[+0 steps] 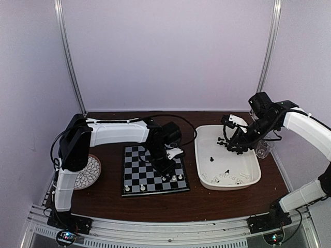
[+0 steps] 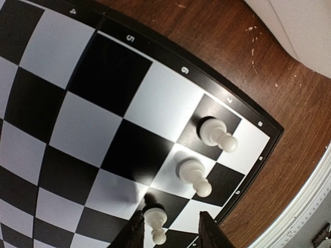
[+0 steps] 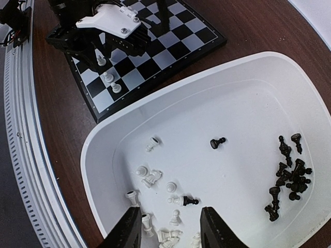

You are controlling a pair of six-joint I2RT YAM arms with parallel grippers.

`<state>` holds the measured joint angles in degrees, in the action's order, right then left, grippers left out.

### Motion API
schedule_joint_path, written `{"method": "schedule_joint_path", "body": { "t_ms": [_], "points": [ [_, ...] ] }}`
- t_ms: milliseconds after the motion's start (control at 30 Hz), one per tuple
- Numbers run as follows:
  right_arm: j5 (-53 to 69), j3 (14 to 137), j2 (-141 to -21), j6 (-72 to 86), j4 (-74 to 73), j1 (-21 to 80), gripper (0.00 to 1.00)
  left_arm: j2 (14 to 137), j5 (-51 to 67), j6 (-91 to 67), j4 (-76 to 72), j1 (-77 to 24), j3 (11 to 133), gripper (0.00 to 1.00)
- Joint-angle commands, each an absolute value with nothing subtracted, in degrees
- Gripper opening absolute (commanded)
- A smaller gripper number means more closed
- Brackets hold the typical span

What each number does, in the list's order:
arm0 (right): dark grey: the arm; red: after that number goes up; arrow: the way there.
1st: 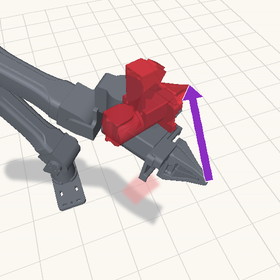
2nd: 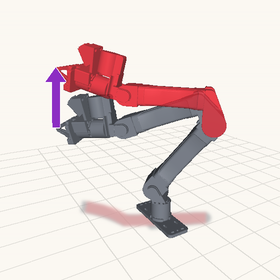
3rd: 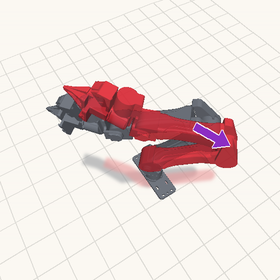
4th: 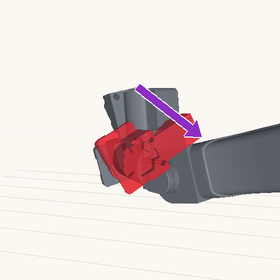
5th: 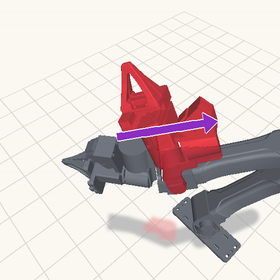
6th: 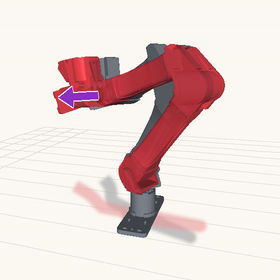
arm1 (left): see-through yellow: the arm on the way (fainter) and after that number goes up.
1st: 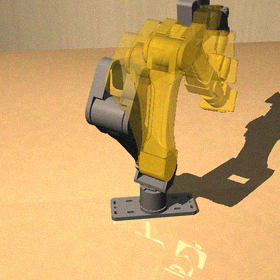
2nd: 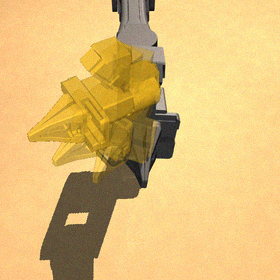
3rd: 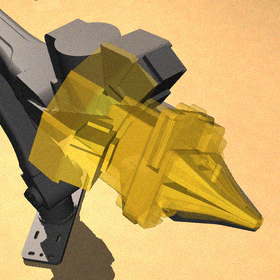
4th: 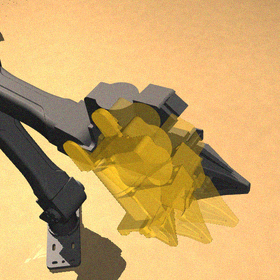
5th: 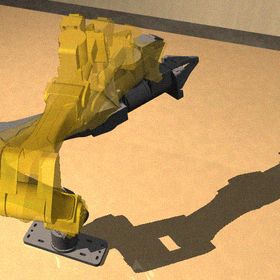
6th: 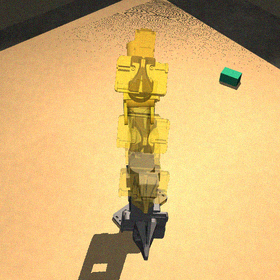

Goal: Set up the chess pieces on the board
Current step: Place the pawn at f2, then pick up the pawn from the storage box.

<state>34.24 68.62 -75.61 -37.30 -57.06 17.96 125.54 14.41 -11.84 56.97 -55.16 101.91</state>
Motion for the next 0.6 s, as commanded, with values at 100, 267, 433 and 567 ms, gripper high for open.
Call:
{"method": "schedule_joint_path", "body": {
  "t_ms": [100,267,433,567],
  "points": [
    [29.46,69.06,-74.99,-36.30,-57.34,15.79,0.38,115.21,8.59,-10.32,55.65,-54.65,102.95,0.39],
    [19.46,70.87,-80.99,-41.39,-64.09,13.56,0.34,104.70,6.30,-9.98,42.25,-54.66,94.68,0.43],
    [14.63,70.90,-88.80,-44.19,-69.38,13.62,0.34,95.42,5.61,-10.14,23.70,-55.09,80.51,0.50],
    [18.32,69.63,-91.10,-46.19,-68.79,14.40,0.33,93.02,2.00,-10.69,13.55,-54.94,74.52,0.73]
  ]
}}
